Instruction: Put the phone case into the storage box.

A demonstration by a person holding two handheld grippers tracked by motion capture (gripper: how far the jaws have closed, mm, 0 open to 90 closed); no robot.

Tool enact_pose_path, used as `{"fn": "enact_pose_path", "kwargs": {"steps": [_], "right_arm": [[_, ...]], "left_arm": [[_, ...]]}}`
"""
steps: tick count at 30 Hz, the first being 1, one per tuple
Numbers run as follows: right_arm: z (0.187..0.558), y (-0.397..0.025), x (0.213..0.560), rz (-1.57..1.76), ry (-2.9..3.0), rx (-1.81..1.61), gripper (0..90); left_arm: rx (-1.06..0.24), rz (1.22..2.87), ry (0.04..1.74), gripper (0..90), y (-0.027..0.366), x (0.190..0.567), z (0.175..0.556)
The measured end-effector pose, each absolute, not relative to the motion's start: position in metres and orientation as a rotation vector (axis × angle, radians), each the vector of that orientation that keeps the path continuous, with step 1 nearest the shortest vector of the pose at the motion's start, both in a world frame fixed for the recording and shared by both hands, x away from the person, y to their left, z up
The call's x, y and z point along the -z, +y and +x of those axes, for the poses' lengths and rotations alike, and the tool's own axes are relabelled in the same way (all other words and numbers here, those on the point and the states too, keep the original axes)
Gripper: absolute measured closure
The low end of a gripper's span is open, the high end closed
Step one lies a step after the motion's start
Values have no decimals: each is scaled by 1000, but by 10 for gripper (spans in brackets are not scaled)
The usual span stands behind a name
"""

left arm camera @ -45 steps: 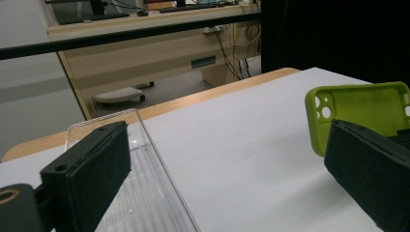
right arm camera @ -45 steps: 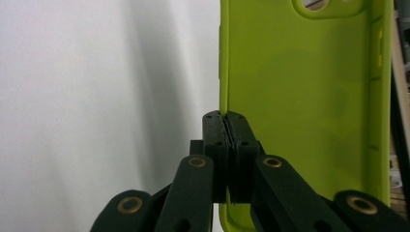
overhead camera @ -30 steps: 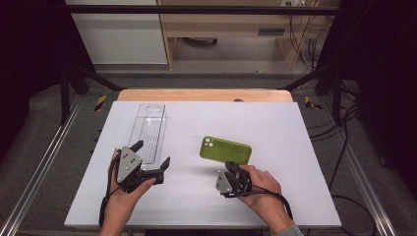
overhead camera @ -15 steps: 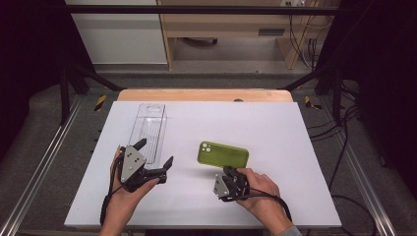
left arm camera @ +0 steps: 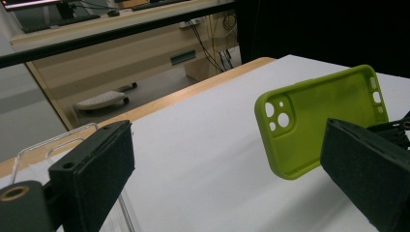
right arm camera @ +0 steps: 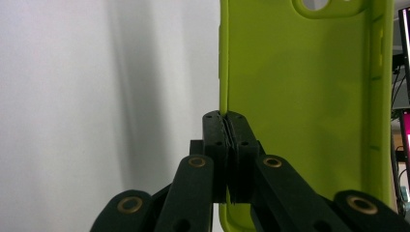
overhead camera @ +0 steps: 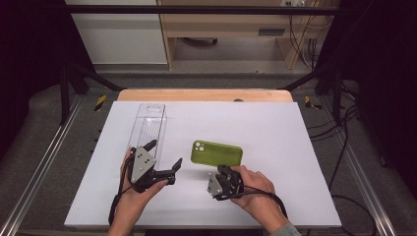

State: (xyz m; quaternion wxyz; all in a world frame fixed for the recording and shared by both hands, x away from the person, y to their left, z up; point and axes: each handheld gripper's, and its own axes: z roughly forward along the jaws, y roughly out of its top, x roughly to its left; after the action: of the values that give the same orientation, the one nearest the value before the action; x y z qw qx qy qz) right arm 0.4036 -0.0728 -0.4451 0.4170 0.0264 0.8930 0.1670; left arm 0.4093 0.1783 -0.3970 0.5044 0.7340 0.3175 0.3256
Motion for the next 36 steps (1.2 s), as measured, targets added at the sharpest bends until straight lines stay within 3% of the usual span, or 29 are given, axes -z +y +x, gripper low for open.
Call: {"fn": "enact_pose_path", "kwargs": {"steps": [14, 17, 24, 36], "right_arm": [[404, -63, 439, 14, 2258, -403, 886], [404, -61, 439, 15, 2258, -401, 886], [400, -56, 435, -18, 2233, -397, 886], [393, -46, 435, -41, 2203, -388, 886]], "left_arm": [[-752, 1782, 780, 119, 175, 400, 415], [-736, 1788, 784, 212, 173, 400, 415], [-693, 1828, 785, 243, 163, 409, 419], [-593, 1840, 860, 437, 160, 418, 425]]}}
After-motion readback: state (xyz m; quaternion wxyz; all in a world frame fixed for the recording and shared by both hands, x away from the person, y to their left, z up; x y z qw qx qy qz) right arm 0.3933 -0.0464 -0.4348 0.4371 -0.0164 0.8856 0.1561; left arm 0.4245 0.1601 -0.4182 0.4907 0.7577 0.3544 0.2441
